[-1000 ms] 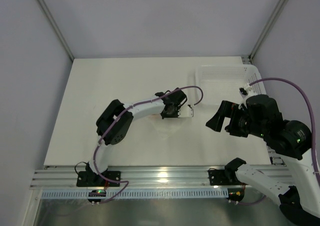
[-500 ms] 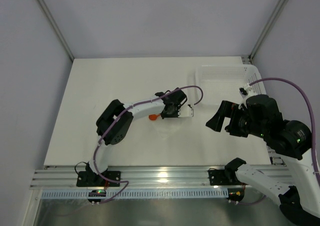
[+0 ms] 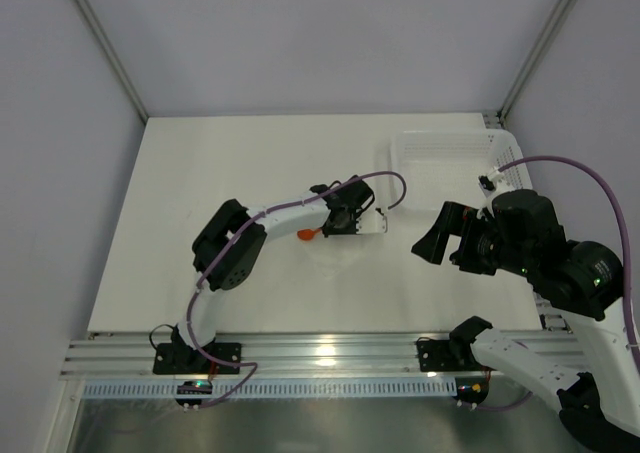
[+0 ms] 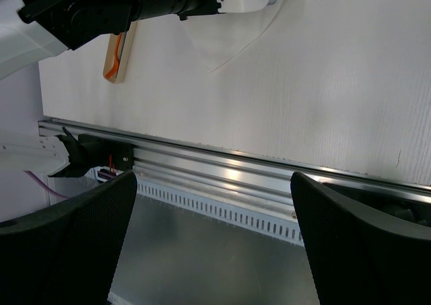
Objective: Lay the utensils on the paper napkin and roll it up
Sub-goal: Place the utensils on the napkin.
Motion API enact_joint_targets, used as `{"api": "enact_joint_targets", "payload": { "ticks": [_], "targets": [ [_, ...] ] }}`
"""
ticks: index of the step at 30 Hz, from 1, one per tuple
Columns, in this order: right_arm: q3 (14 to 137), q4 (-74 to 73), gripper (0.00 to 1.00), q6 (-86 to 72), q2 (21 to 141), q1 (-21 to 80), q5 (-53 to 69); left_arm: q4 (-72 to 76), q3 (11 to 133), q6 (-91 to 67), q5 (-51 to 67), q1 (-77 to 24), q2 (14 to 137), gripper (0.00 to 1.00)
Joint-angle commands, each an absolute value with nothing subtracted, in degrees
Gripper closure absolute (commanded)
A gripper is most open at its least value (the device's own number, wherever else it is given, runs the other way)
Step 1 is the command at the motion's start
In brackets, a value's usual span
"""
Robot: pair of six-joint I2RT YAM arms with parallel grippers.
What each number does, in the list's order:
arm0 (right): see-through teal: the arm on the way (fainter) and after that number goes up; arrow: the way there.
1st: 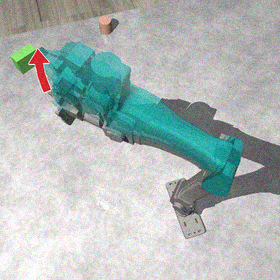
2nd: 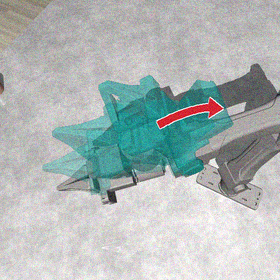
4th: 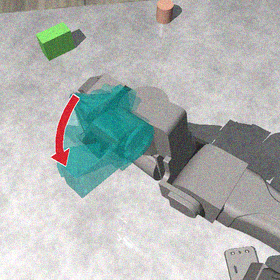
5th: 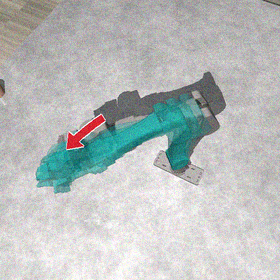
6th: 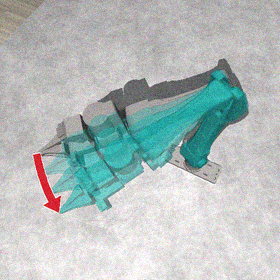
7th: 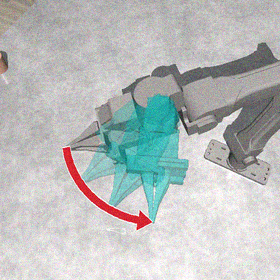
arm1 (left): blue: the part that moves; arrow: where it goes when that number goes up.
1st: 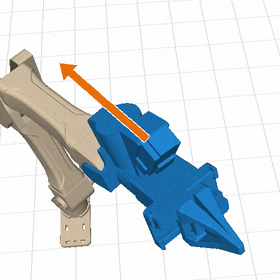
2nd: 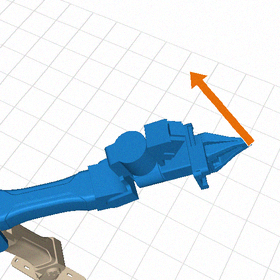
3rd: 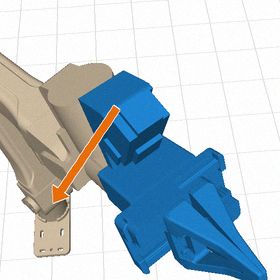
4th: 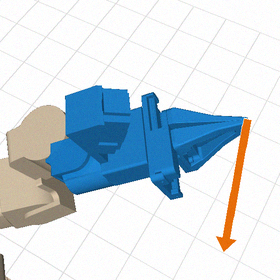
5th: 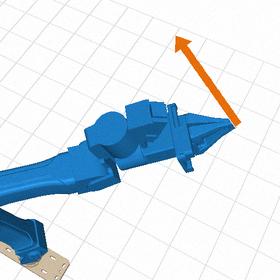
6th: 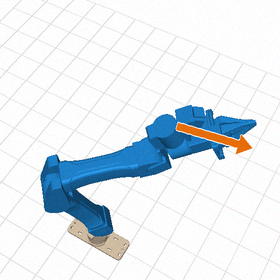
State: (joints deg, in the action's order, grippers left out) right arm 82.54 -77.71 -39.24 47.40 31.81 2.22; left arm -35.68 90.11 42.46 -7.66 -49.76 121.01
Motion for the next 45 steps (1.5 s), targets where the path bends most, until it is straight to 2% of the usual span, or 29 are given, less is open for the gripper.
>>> {"api": "enact_joint_targets", "payload": {
  "ticks": [1,14,23,27,37,45],
  "targets": [
    [83.14,-78.05,0.00,-39.55,47.46,32.08,1.93,-33.92,89.91,42.63,-8.26,-50.01,118.48,0.73],
    [83.14,-78.40,0.01,-39.02,47.37,32.17,1.67,-36.91,90.62,41.49,-4.40,-50.01,118.21,0.71],
    [83.06,-78.22,0.01,-38.85,47.37,32.17,1.84,-35.16,88.42,41.40,-6.86,-50.01,117.42,0.89],
    [83.14,-78.31,0.01,-38.67,47.46,32.17,1.84,-34.37,87.54,41.05,-6.94,-50.01,116.72,0.92],
    [83.06,-78.31,0.01,-39.02,47.02,32.08,1.85,-34.37,87.28,40.69,-8.17,-50.10,116.46,0.78],
    [83.14,-78.31,0.01,-39.29,46.93,32.17,1.85,-33.49,86.57,40.17,-9.84,-50.27,115.84,0.70]
  ]
}}
